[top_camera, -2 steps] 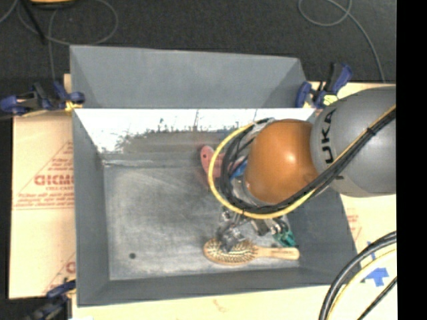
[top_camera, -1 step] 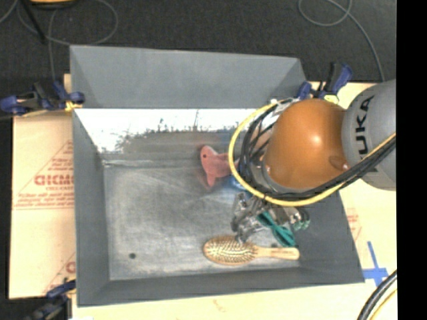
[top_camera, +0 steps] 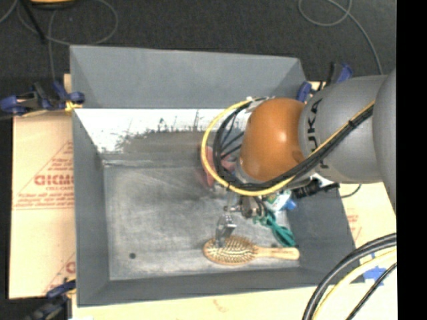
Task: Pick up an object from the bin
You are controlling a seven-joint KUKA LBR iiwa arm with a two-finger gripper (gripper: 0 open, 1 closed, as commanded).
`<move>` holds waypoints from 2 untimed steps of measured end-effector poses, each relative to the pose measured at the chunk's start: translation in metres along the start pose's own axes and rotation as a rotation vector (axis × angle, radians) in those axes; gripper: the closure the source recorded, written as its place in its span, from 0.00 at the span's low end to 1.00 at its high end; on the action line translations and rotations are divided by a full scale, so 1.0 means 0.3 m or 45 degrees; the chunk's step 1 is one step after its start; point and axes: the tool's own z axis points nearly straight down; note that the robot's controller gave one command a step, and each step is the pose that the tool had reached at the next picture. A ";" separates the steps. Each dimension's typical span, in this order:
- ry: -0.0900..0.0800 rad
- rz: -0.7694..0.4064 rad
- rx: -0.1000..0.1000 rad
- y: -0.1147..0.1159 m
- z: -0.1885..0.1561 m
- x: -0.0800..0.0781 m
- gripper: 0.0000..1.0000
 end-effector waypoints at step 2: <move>-0.009 -0.388 -0.008 -0.111 0.171 0.105 1.00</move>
Offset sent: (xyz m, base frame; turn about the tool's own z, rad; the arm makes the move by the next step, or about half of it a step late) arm -0.0380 -0.0360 -0.0582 -0.3072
